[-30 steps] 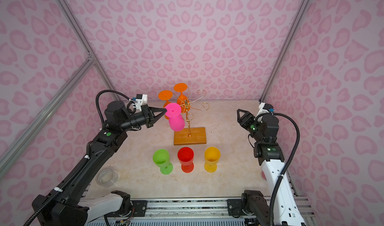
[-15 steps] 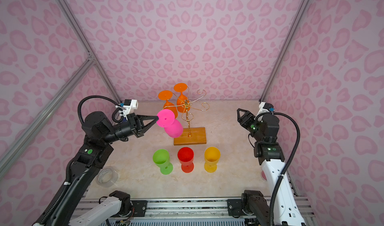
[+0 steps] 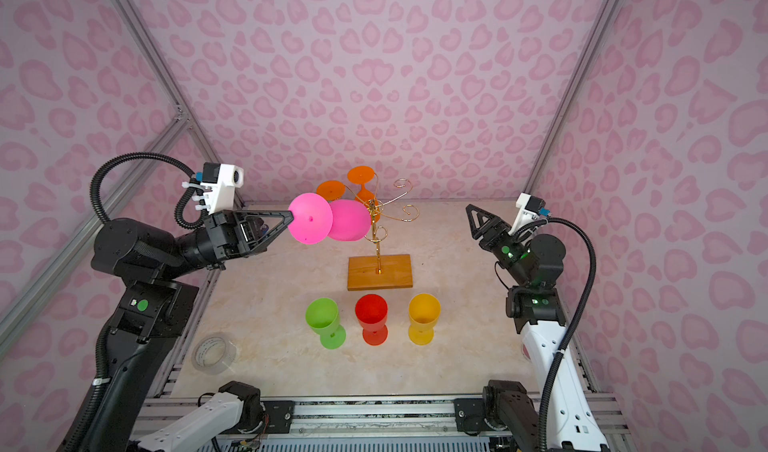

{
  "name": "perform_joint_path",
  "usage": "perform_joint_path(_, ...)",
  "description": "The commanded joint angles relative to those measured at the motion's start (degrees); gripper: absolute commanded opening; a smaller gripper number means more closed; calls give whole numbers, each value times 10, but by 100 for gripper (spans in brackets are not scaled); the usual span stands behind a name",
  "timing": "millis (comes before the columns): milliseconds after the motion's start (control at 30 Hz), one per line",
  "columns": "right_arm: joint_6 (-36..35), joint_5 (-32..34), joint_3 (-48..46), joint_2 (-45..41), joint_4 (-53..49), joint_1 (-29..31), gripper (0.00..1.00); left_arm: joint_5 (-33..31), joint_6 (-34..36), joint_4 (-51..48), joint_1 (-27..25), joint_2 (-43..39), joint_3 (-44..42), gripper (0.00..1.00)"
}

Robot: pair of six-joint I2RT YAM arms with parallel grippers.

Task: Take the wine glass off the wine glass rack
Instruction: 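Grasp the pink glass bowl with the right gripper, release left gripper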

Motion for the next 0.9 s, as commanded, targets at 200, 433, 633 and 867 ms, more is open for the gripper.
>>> perform_joint_path(200,118,-111,21,70,332,110,62,-62,-199,430,-36,88,-83,2)
perform_joint_path(433,185,-140,25,122,468,157,63,-103,-297,599,-50,150,-88,2)
perform_joint_path(633,166,-143,28,129,456,175,63,-112,-316,628,-69,173,-90,2)
perform_joint_path(867,163,-141,39,148,472,194,63,-120,-329,650,-91,196,-99,3)
